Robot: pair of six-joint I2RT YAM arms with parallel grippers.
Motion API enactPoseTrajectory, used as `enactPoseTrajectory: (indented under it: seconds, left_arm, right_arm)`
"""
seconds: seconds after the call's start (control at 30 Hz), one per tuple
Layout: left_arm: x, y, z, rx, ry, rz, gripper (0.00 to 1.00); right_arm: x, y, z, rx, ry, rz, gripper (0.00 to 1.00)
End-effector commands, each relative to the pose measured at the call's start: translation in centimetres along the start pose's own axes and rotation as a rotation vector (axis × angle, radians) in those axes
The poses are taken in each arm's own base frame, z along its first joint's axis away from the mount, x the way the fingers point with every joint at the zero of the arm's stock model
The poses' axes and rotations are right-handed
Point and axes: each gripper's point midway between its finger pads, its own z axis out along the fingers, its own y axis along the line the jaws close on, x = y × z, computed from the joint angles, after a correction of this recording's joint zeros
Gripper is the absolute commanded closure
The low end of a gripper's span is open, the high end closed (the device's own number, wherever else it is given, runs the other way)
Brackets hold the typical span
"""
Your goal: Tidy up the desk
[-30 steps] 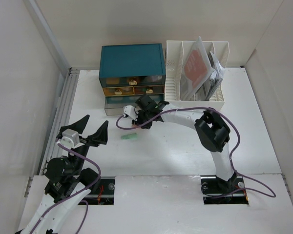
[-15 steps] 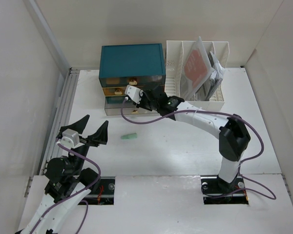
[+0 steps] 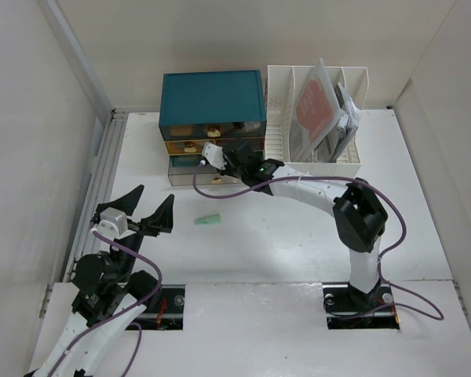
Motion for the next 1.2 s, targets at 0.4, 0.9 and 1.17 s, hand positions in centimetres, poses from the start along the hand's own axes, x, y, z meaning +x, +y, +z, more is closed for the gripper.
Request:
enactPoseTrajectory:
  seconds: [0.4, 0.9, 1.17]
  left_arm:
    - [-1.8, -0.1, -0.2, 0.01, -0.071, -0.005, 0.21]
    - [-2.0, 0.1, -0.3, 0.001, -0.08, -0.007, 0.2]
    - [-2.2, 0.1, -0.4, 0.001, -0.089, -0.01, 0.2]
  right_arm:
    - [-7.1, -0.6, -5.8, -0.161, -0.34, 0.06, 0.34]
    - [-5.9, 20.6, -6.0, -1.005, -0.374, -0.042, 0.4]
    - [-5.3, 20.5, -3.5, -0.926, -0.305, -0.003, 0.4]
